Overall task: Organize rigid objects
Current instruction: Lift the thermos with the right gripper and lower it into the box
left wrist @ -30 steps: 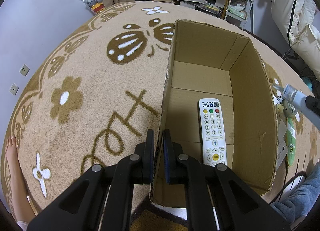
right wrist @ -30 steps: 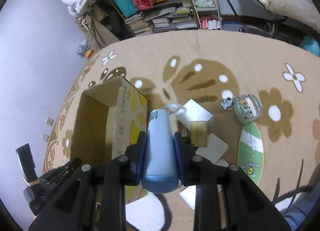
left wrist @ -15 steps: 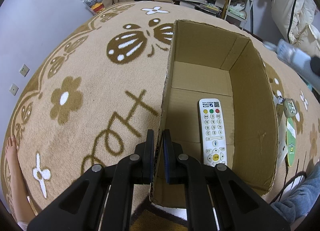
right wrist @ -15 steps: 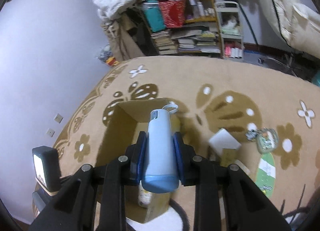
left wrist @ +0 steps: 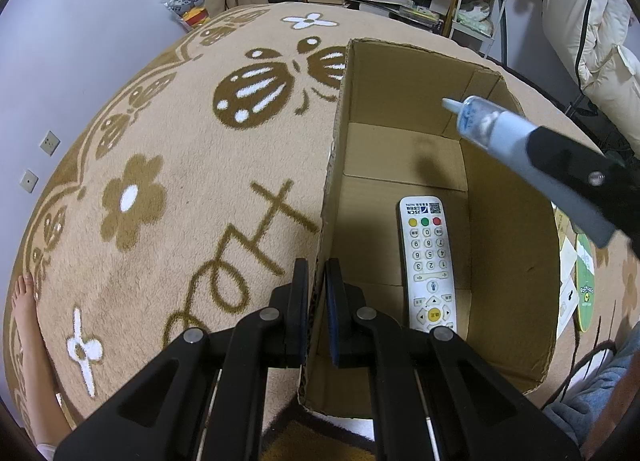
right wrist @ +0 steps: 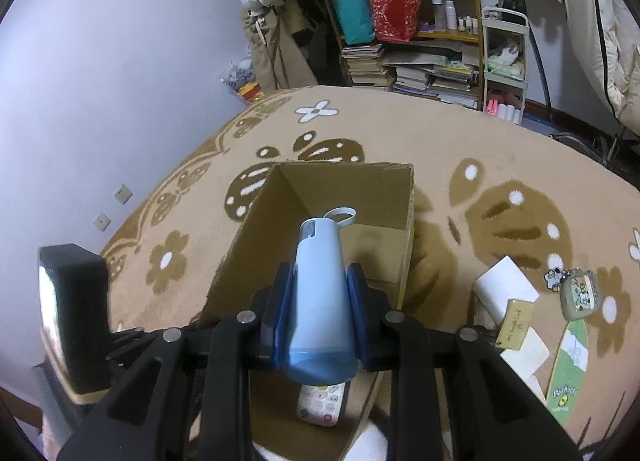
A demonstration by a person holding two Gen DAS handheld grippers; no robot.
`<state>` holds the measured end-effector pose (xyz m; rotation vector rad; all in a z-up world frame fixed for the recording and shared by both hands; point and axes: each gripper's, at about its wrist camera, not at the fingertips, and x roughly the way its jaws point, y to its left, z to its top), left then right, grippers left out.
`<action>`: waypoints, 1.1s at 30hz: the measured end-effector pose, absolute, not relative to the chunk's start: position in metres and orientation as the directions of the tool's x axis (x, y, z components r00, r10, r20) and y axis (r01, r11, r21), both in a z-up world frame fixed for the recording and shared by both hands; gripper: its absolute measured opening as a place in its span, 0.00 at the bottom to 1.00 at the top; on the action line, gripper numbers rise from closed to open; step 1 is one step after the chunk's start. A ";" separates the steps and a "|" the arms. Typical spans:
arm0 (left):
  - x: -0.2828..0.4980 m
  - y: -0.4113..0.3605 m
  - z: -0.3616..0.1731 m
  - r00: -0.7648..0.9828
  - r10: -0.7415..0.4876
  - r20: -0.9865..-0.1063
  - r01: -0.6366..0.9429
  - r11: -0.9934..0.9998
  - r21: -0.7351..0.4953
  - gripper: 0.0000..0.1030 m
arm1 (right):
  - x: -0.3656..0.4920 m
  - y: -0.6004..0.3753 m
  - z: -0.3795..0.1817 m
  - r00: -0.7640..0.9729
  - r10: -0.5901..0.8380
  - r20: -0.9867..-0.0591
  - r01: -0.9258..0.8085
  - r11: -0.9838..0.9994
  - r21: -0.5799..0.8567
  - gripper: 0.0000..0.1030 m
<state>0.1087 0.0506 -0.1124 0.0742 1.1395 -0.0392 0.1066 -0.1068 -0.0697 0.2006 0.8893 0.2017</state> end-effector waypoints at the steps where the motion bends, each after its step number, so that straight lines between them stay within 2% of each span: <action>1: 0.109 0.051 -0.112 0.418 0.006 -0.908 0.069 0.997 0.038 0.07 | 0.107 -0.107 -0.072 0.613 0.256 -0.747 -0.090 0.963 0.255 0.28; 11: 0.108 0.051 -0.112 0.420 0.008 -0.908 0.073 0.996 0.043 0.07 | 0.128 -0.112 -0.094 0.578 0.275 -0.768 -0.087 0.957 0.277 0.28; 19: 0.108 0.051 -0.113 0.420 0.001 -0.908 0.075 0.997 0.036 0.07 | 0.131 -0.098 -0.109 0.552 0.189 -0.813 -0.107 0.982 0.155 0.28; 33: 0.105 0.047 -0.113 0.422 0.011 -0.906 0.092 0.994 0.055 0.07 | 0.131 -0.088 -0.111 0.554 0.125 -0.823 -0.122 0.990 0.068 0.28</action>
